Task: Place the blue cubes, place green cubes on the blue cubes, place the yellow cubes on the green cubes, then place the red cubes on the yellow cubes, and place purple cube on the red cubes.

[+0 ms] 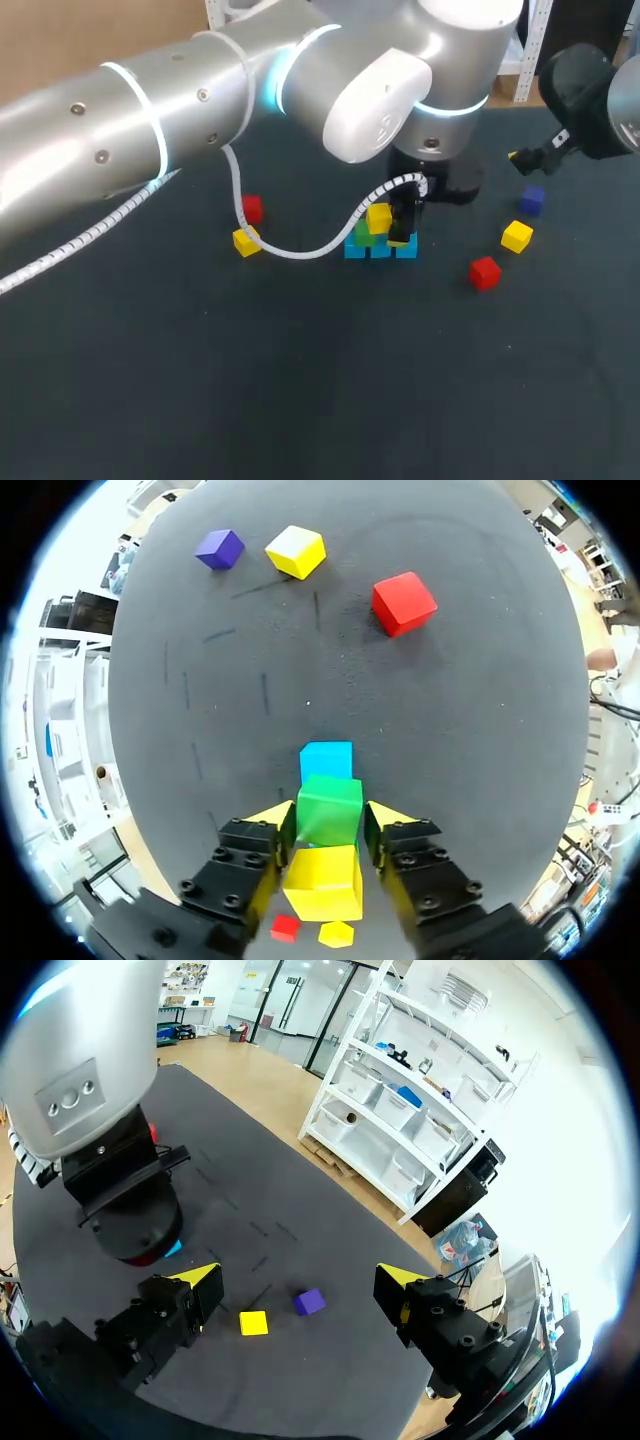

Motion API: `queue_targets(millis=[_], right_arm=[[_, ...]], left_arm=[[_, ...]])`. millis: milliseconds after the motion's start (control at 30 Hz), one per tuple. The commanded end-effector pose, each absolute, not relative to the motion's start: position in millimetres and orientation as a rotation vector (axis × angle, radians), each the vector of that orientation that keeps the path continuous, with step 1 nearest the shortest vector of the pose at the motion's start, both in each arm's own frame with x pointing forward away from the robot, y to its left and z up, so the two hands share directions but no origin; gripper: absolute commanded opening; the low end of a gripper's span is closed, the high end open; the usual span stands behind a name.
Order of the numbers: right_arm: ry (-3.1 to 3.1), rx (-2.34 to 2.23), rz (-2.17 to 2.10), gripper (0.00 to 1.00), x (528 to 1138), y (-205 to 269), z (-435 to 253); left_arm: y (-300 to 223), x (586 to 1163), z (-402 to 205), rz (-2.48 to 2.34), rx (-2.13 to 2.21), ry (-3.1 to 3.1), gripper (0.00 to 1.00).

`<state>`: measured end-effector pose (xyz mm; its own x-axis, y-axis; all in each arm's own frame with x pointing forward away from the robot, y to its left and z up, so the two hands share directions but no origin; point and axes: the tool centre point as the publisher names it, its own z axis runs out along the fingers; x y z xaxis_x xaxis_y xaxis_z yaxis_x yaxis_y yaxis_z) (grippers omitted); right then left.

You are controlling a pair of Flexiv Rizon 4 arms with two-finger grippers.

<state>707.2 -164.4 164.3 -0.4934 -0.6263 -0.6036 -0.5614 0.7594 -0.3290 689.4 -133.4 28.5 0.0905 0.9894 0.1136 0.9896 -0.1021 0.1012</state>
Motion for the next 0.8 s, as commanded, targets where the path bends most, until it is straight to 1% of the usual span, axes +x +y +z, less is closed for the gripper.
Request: queue_targets(millis=[33,67,100,200,333,567,800], right_arm=[[2.207,-0.876,-0.116,1.0,706,-165,162],[2.207,-0.876,-0.116,1.0,706,-165,162],[2.207,-0.876,-0.116,1.0,706,-165,162],[2.207,-0.876,-0.116,1.0,706,-165,162],[2.207,-0.876,-0.116,1.0,706,-165,162],[2.207,-0.876,-0.116,1.0,706,-165,162],[2.207,-0.876,-0.116,1.0,706,-165,162]], left_arm=[[-134,692,30,-0.239,-2.306,-2.111,0.74],[-135,692,30,-0.239,-2.305,-2.114,0.89],[-135,693,31,-0.237,-2.303,-2.123,1.0],[-137,694,38,-0.219,-2.293,-2.188,1.0],[-141,694,63,-0.146,-2.292,-2.303,1.0],[-134,693,96,-0.082,-2.287,-2.395,1.0],[-122,692,101,-0.107,-2.28,-2.415,1.0]])
